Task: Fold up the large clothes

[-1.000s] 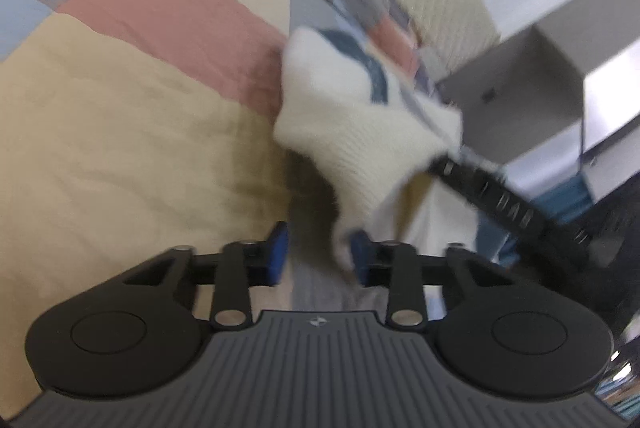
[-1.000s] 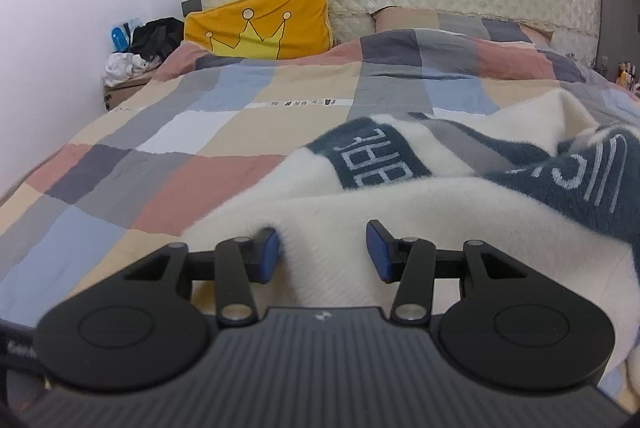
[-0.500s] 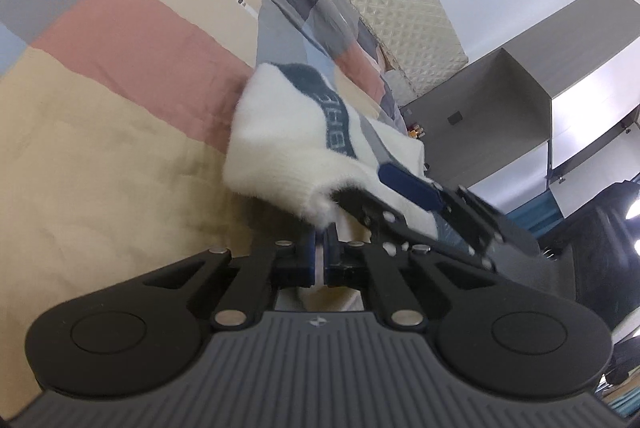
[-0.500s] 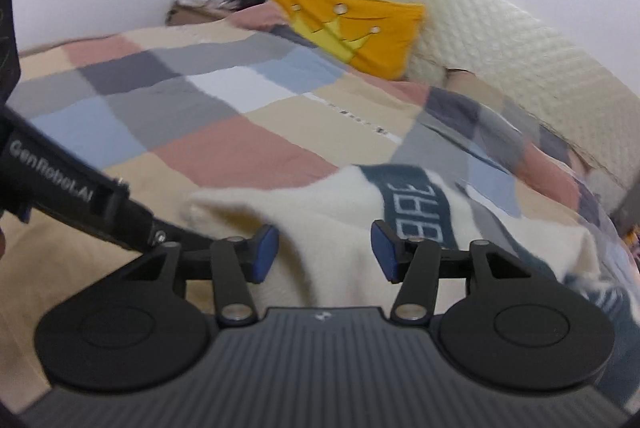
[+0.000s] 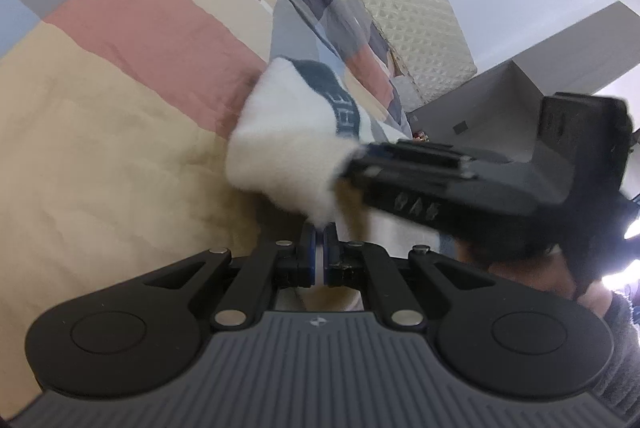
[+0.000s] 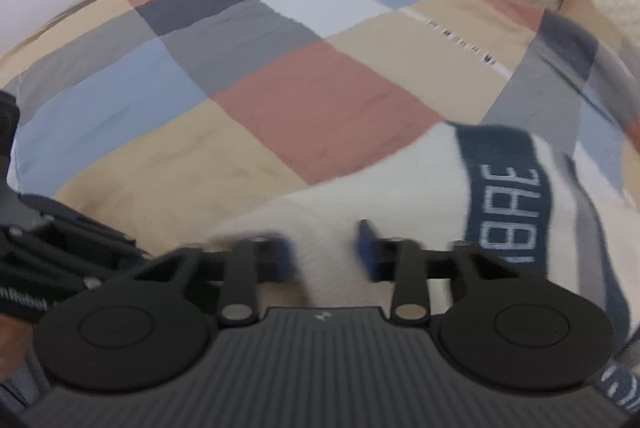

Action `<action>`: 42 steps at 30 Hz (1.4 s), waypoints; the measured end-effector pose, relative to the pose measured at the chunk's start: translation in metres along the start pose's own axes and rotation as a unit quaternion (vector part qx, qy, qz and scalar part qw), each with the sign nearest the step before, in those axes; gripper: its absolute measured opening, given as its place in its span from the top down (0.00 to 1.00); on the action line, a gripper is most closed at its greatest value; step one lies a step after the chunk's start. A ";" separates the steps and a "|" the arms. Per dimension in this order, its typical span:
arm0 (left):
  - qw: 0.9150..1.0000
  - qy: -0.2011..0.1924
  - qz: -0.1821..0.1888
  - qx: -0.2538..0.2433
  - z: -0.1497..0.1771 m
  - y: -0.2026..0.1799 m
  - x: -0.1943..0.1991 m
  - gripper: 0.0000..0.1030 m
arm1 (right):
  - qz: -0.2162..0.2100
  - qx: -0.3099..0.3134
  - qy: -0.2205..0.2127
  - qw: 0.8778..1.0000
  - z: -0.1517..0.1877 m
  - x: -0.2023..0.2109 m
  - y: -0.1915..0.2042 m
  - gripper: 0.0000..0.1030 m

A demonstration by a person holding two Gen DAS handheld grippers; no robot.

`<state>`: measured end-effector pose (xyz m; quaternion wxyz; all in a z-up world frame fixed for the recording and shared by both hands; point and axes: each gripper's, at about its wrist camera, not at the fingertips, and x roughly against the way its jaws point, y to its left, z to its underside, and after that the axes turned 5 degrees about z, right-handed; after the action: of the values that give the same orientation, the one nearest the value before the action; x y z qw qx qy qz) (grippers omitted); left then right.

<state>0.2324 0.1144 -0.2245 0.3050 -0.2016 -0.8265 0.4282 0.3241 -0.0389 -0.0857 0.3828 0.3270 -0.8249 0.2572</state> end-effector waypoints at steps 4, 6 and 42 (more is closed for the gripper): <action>0.999 0.013 0.032 -0.007 0.009 -0.007 -0.009 0.95 | 0.004 -0.034 -0.030 0.999 -0.003 0.022 -0.014 0.88; 0.999 0.013 0.034 -0.023 0.017 -0.016 -0.015 0.94 | 0.014 -0.046 -0.051 0.998 -0.003 0.035 -0.020 0.89; 0.977 -0.005 0.059 0.207 0.067 -0.034 -0.145 0.92 | 0.158 -0.132 -0.244 0.948 0.035 0.117 -0.077 0.91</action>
<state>0.2914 -0.0296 -0.2742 0.3107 -0.1800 -0.7080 0.6081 0.3064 -0.1527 0.0015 0.1640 0.1913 -0.9609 0.1152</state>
